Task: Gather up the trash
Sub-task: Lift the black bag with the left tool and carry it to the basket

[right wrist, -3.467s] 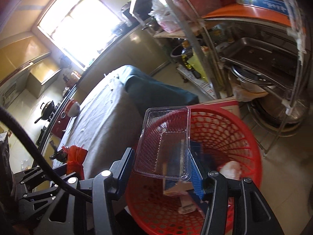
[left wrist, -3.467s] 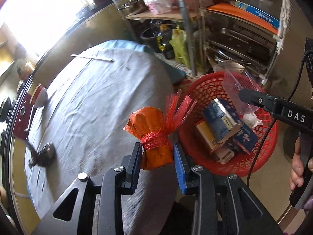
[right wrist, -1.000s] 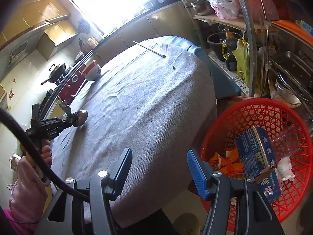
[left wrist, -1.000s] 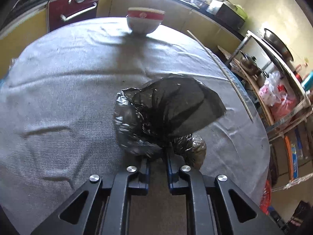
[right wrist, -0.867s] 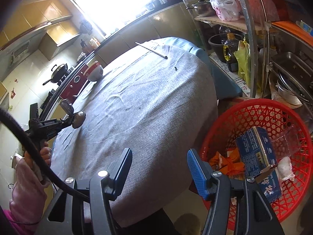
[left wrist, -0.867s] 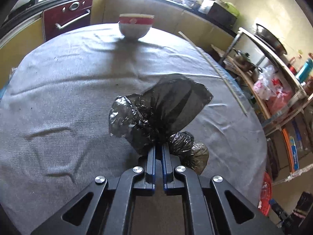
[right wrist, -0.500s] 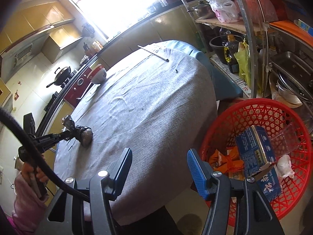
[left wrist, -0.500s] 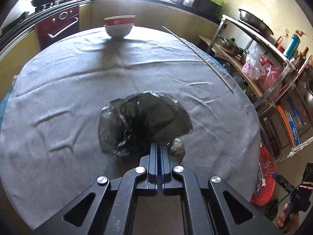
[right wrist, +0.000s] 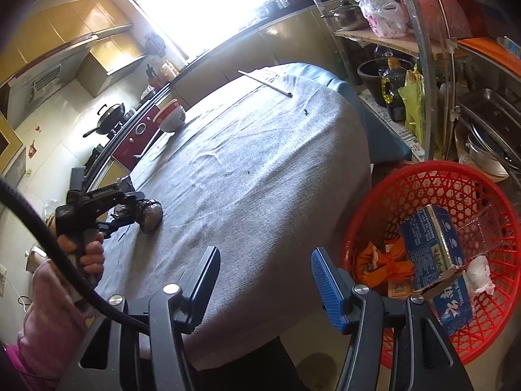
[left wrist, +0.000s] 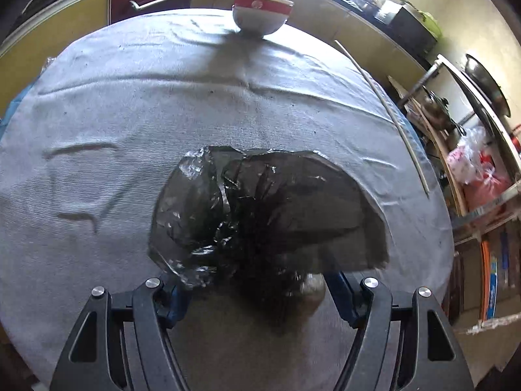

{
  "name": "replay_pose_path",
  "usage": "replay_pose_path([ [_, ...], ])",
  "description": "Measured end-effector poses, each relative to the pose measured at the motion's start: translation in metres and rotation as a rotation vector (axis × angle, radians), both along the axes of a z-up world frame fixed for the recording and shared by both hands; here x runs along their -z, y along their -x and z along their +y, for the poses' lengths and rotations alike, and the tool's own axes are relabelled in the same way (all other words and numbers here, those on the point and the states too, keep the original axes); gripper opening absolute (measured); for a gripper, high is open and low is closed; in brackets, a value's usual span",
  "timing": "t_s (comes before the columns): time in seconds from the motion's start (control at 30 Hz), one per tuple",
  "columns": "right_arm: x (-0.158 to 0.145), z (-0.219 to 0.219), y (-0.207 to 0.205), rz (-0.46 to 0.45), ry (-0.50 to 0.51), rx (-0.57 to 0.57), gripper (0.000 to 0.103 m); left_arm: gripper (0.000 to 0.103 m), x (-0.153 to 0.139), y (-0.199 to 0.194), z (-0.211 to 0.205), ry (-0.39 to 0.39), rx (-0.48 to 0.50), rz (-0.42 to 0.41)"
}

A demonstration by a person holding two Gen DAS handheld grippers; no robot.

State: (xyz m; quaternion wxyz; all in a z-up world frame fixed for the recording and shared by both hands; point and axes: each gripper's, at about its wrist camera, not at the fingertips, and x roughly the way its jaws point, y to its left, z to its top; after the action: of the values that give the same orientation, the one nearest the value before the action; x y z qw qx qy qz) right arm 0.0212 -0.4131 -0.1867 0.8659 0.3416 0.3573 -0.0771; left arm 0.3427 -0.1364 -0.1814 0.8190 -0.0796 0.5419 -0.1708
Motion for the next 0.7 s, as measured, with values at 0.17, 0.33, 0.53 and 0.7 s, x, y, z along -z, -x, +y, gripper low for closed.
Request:
replay_pose_path([
  [0.17, 0.003, -0.012, 0.007, -0.003, -0.017, 0.033, 0.062, 0.046, 0.002, 0.004, -0.005, 0.018, 0.017, -0.008],
  [0.33, 0.007, -0.017, 0.008, -0.012, -0.037, 0.041, 0.062, 0.042, -0.015, 0.02, -0.016, -0.004, 0.093, -0.046],
  [0.53, 0.005, -0.026, 0.015, -0.034, -0.036, 0.059, 0.062, 0.04, -0.048, 0.06, -0.052, -0.028, 0.236, -0.116],
  [0.7, -0.002, -0.061, 0.045, -0.066, -0.03, 0.169, 0.062, 0.037, -0.07, 0.103, -0.099, -0.017, 0.39, -0.145],
])
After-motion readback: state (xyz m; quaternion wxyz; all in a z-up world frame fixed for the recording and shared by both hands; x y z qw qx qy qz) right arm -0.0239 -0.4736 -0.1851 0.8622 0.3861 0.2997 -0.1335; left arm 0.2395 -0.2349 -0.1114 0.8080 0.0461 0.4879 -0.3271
